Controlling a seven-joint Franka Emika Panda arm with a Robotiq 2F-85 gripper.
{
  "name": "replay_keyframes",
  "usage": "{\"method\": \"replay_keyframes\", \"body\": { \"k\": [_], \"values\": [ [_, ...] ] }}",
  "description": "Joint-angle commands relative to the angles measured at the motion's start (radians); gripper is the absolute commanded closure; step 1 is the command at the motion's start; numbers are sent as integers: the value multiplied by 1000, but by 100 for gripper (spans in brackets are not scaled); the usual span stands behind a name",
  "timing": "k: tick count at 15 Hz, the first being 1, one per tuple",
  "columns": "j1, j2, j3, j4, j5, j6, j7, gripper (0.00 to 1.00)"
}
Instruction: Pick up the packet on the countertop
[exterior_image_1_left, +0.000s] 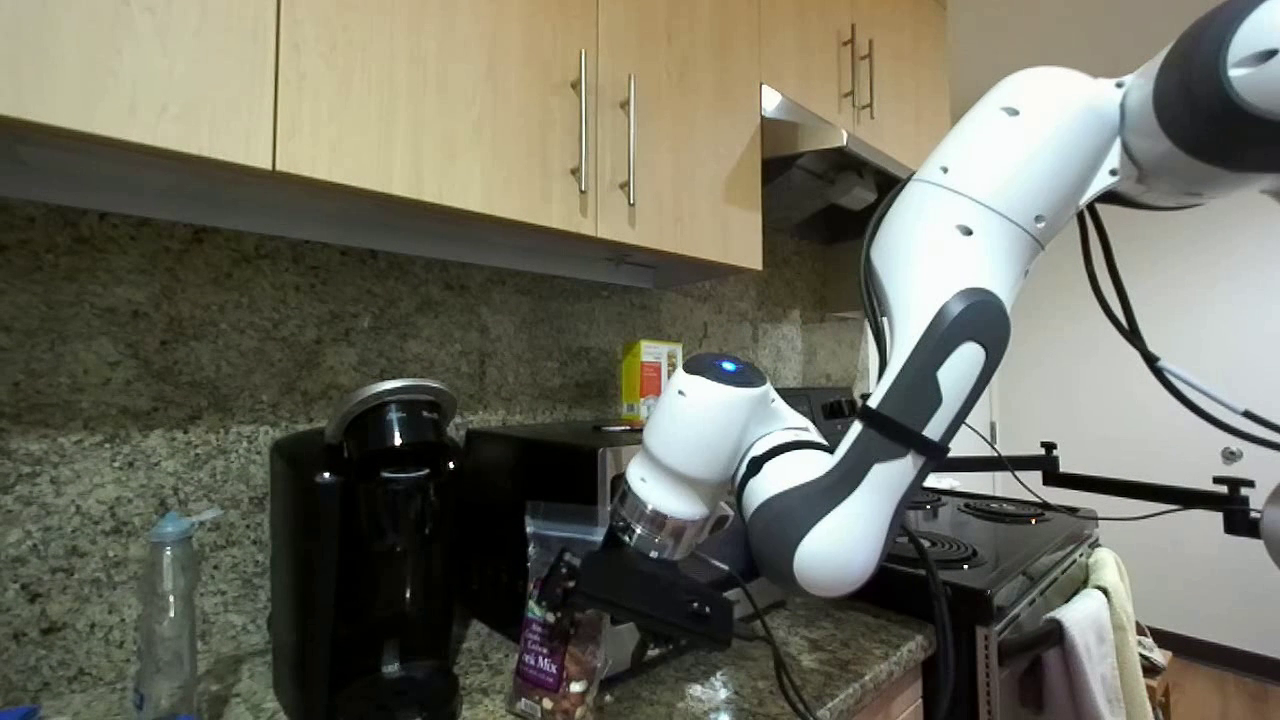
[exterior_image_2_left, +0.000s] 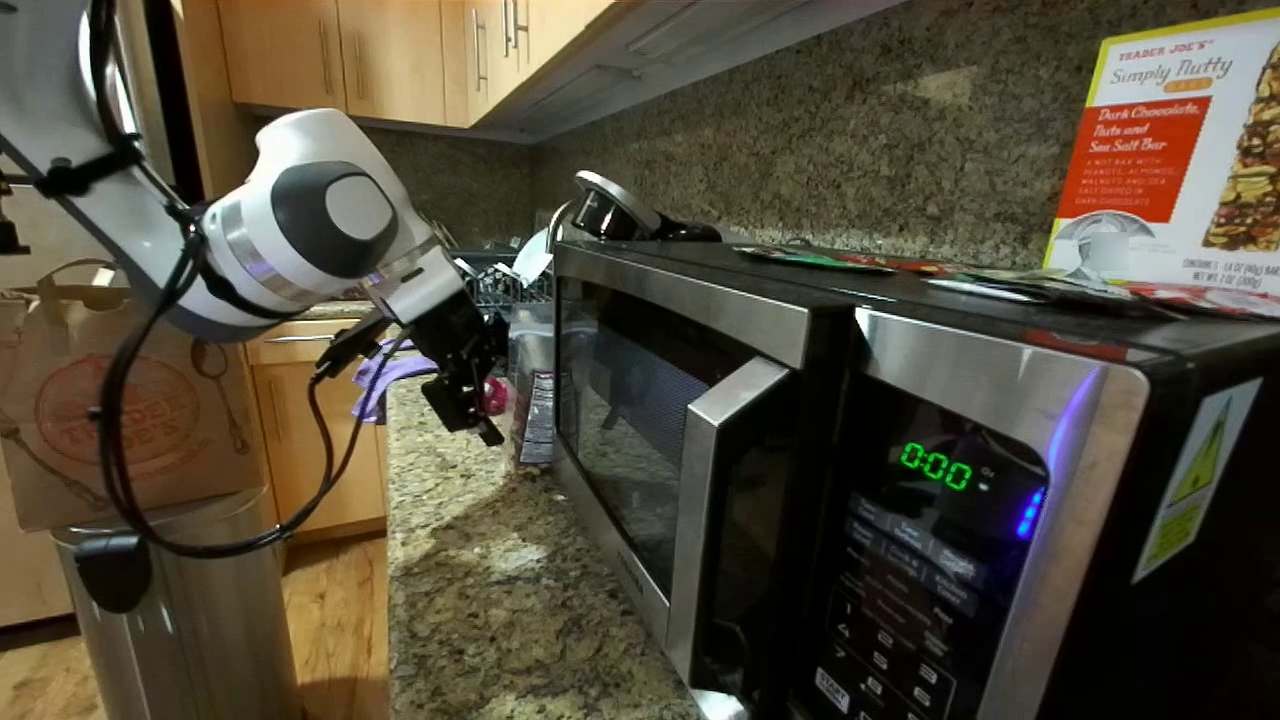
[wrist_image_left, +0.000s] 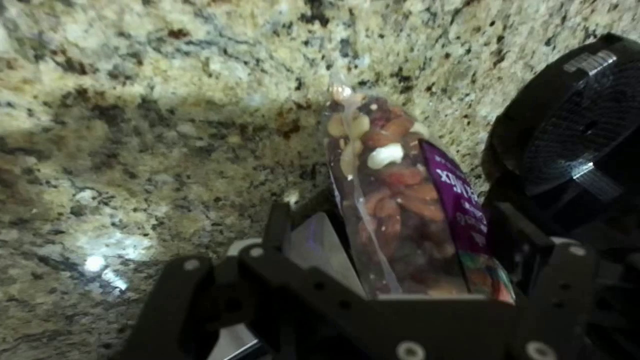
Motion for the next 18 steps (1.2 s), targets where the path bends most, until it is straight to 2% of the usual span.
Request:
{"method": "replay_keyframes", "body": {
  "k": [1,3,4,7,10,16,18],
  "values": [
    [0,1,1,-1,0,0,0,0],
    [-4,13,1,6,0,12,-4,0],
    [35,40,-58,44,-87,13,75,0],
    [102,93,-157,120,-268,16,167,0],
    [123,148,-197,162,-383,84,191,0],
    [105,171,-235,146,-425,295,163,0],
    [121,174,-265,142,-438,371,161,0]
  ]
}}
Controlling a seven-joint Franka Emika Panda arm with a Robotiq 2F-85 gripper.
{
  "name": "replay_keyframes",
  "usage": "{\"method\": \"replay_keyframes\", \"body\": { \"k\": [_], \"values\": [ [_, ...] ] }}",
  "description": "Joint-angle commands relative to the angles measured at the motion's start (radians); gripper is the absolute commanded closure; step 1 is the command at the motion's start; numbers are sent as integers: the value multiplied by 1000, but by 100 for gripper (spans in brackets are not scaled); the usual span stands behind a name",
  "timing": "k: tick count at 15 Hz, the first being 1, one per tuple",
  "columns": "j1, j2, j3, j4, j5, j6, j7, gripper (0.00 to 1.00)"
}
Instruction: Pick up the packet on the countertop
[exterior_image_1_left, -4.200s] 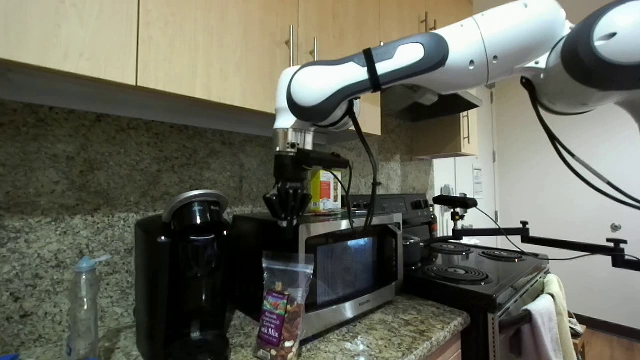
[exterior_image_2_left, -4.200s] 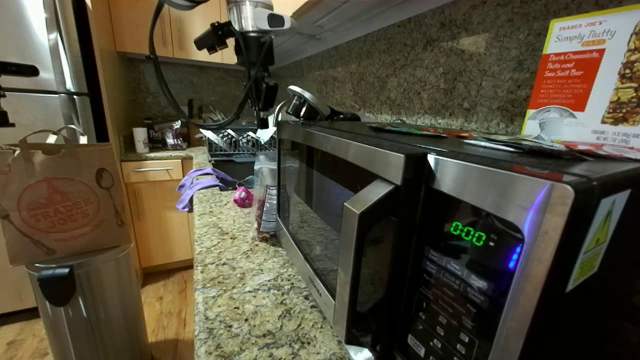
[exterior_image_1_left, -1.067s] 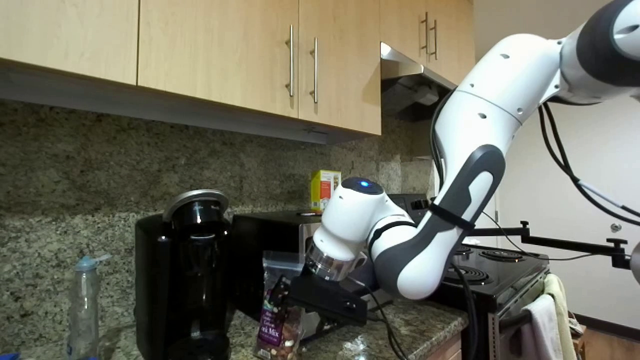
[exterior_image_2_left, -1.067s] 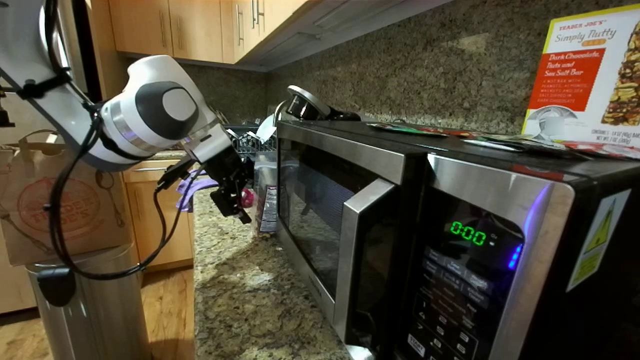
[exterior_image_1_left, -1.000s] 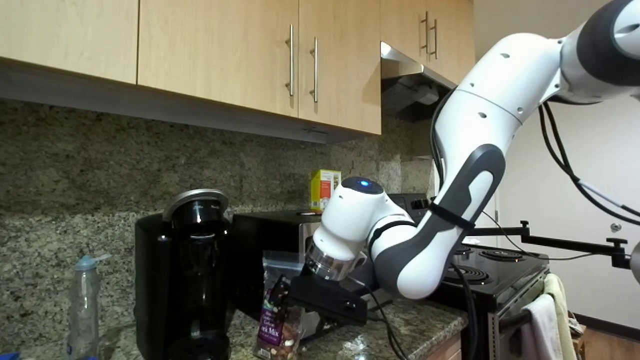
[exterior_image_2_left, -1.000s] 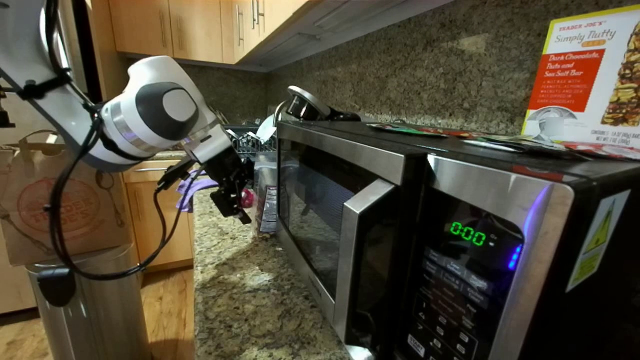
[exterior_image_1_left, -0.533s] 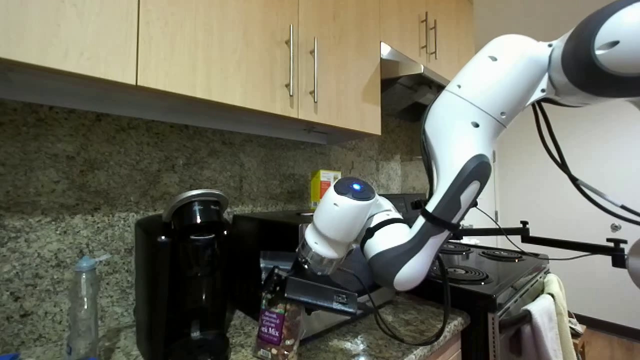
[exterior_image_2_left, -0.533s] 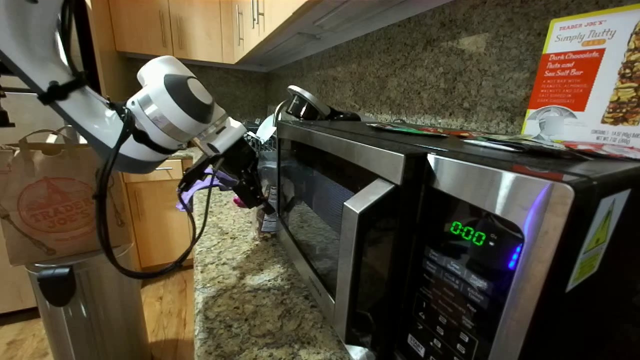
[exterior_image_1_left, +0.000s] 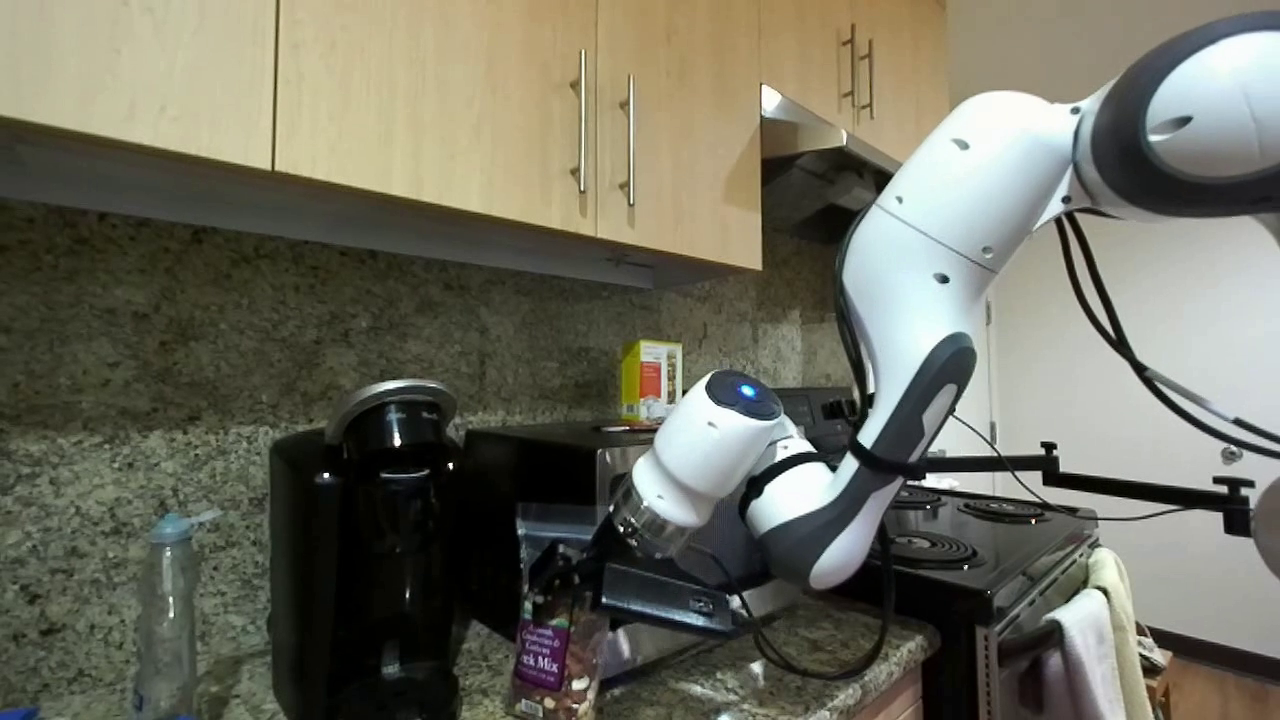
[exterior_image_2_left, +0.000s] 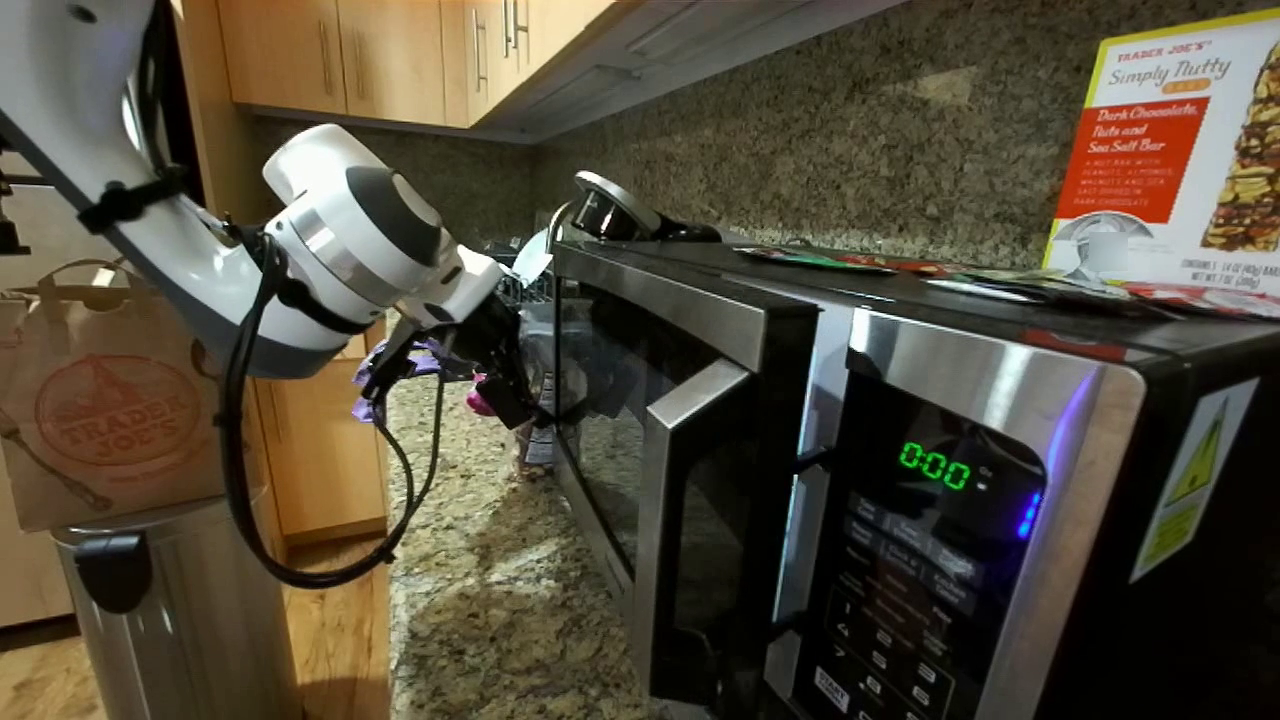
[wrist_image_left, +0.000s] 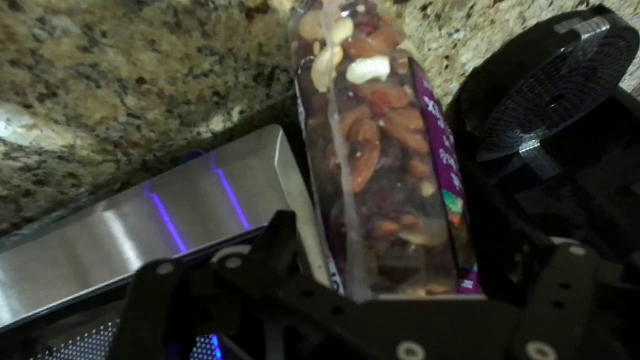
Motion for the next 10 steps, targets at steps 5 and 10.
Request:
{"method": "replay_keyframes", "body": {
  "k": [5,10],
  "values": [
    [6,46,-5,19,-23,242,-56,0],
    [-45,17,128,46,-27,249,-79,0]
  ]
}}
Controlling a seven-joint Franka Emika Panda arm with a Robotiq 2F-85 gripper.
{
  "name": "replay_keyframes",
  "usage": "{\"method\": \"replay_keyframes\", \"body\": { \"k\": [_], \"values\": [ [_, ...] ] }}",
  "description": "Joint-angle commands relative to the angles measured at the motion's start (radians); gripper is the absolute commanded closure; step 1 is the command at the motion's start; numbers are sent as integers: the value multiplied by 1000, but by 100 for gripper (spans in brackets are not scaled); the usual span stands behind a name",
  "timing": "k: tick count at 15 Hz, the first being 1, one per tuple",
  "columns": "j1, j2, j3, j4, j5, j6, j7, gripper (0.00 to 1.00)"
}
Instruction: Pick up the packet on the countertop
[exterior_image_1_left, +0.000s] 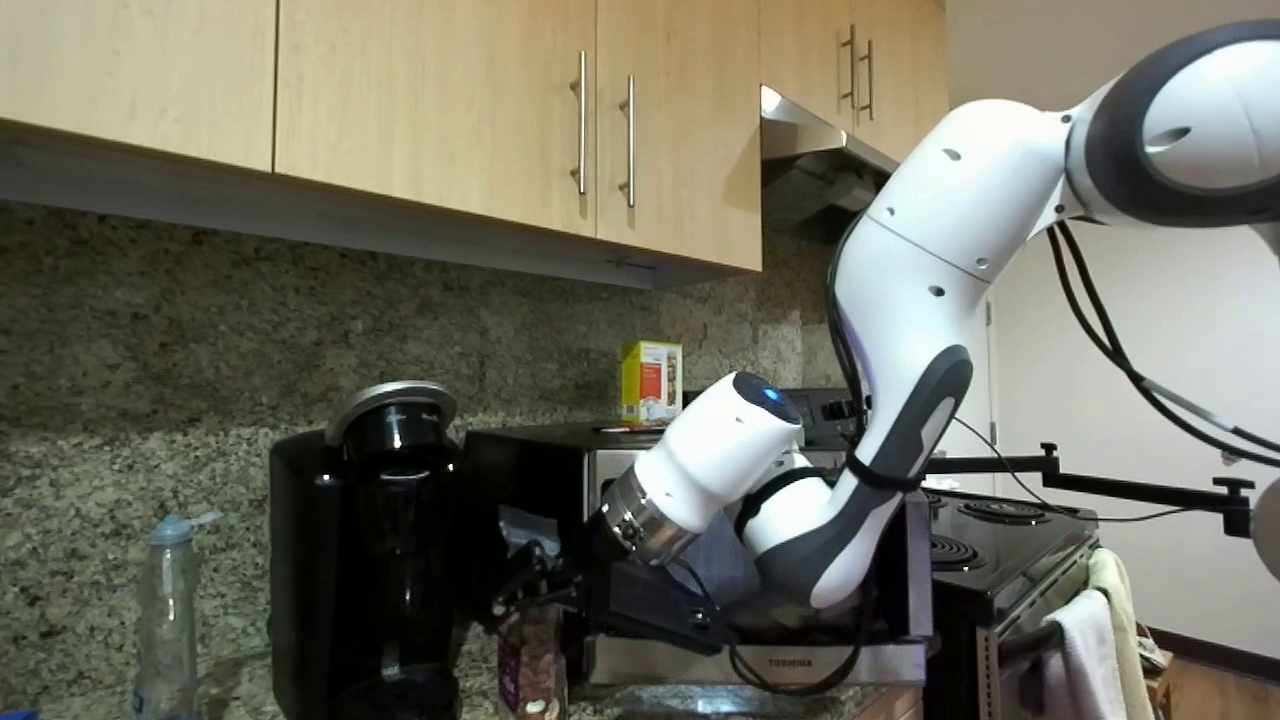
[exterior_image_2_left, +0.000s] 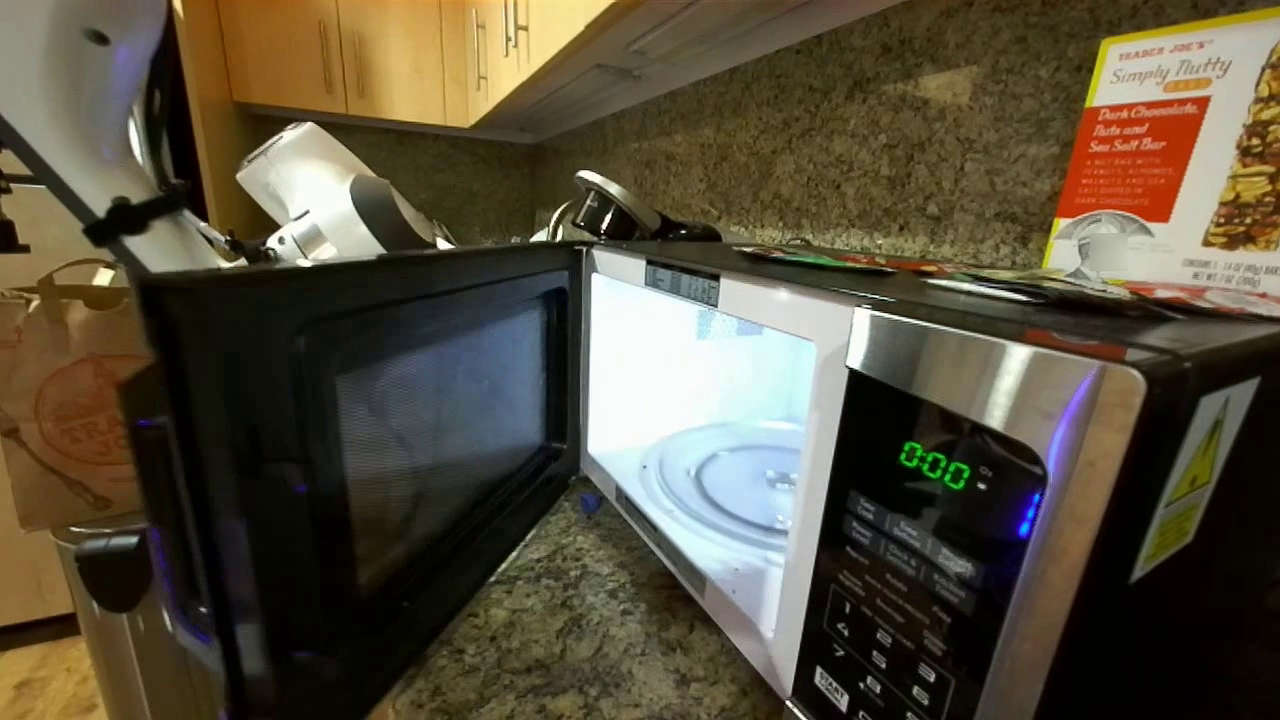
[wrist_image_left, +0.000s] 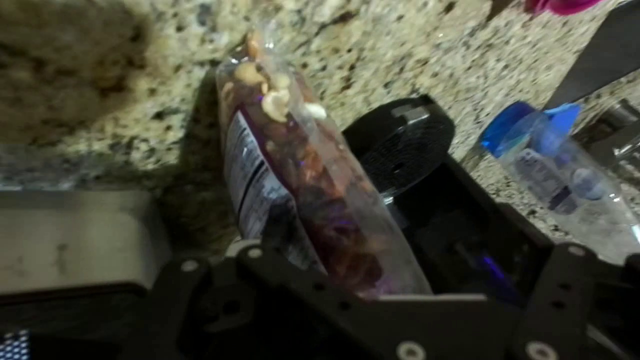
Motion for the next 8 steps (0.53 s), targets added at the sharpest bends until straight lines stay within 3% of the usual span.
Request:
{"method": "replay_keyframes", "body": {
  "k": [1,2,4,8],
  "values": [
    [-137,-36,230,11,138,-36,-191,0],
    [-67,24,138,65,29,13,-44,0],
    [-89,31,178,71,52,5,-71,0],
    [-92,52,186,82,56,-51,-57,0]
  ]
}}
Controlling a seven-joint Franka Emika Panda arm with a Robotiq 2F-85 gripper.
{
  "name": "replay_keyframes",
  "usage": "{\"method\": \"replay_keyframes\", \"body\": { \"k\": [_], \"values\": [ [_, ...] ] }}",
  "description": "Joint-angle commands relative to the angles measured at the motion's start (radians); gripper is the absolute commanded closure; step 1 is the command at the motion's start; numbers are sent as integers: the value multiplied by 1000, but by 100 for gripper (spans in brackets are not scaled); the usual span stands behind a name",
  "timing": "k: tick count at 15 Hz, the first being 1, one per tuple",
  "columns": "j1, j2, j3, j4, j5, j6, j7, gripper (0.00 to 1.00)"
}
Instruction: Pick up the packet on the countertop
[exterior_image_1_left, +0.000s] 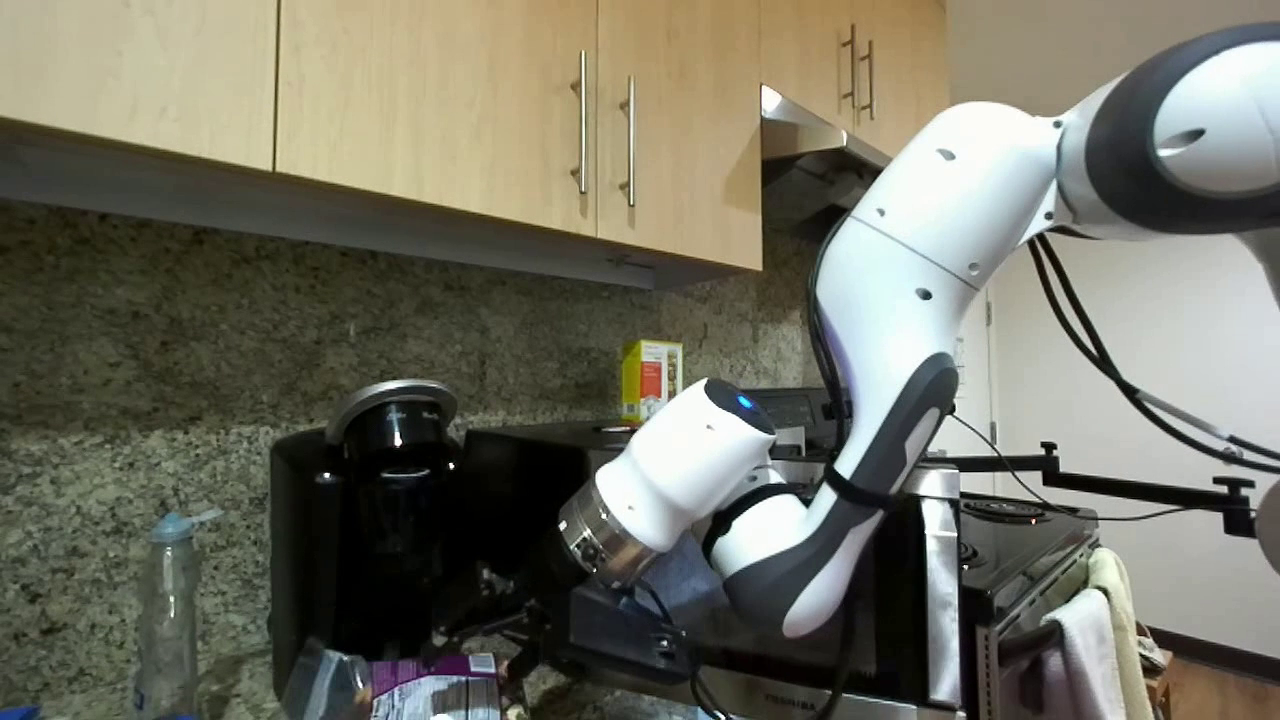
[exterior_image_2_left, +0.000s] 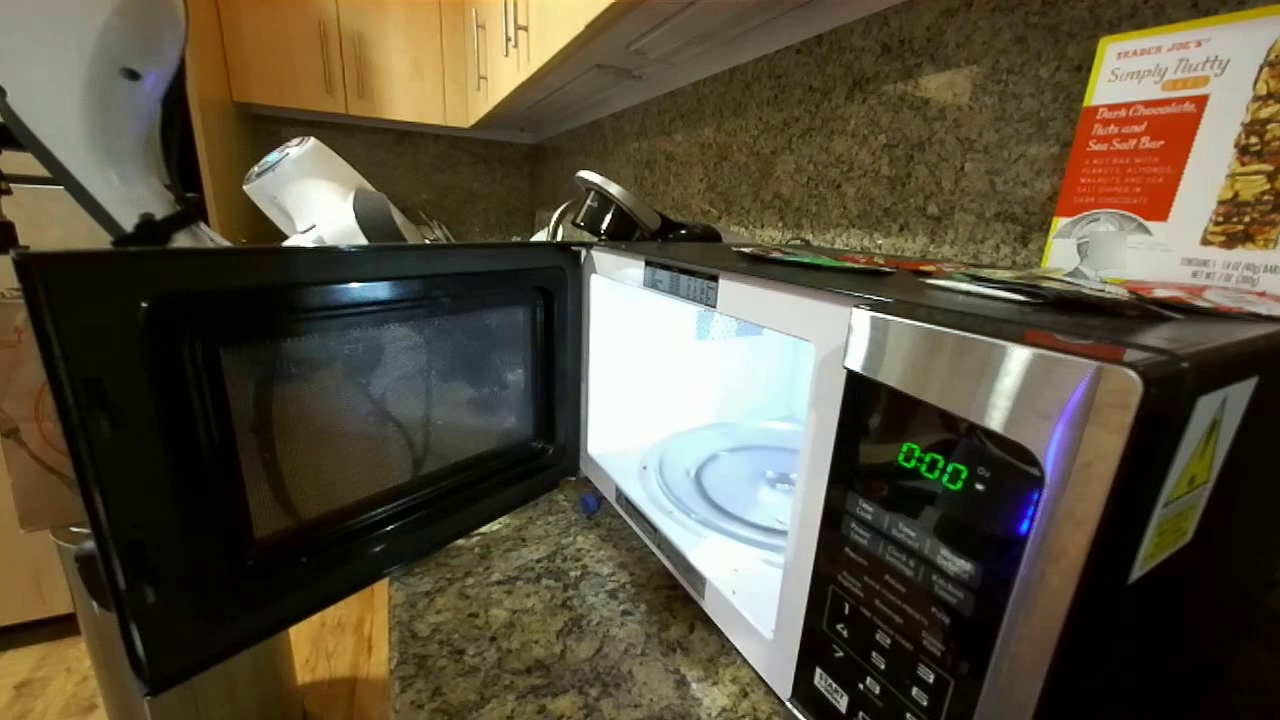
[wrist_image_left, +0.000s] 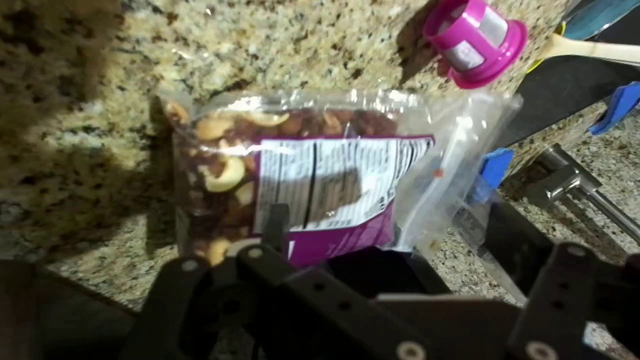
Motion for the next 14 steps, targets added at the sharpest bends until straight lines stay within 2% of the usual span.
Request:
{"method": "replay_keyframes", "body": {
  "k": [1,4,9,11,13,14],
  "values": [
    [-38,25,31,26,-11,-46,13,0],
    [-64,32,64,33,-12,-80,7,0],
    [-142,-8,175,-11,0,-186,-8,0],
    [-205,-21,257,-34,15,-226,-37,0],
    [-316,-38,393,-81,58,-273,-85,0],
    [-355,-42,452,-127,173,-269,-199,0]
  ]
}}
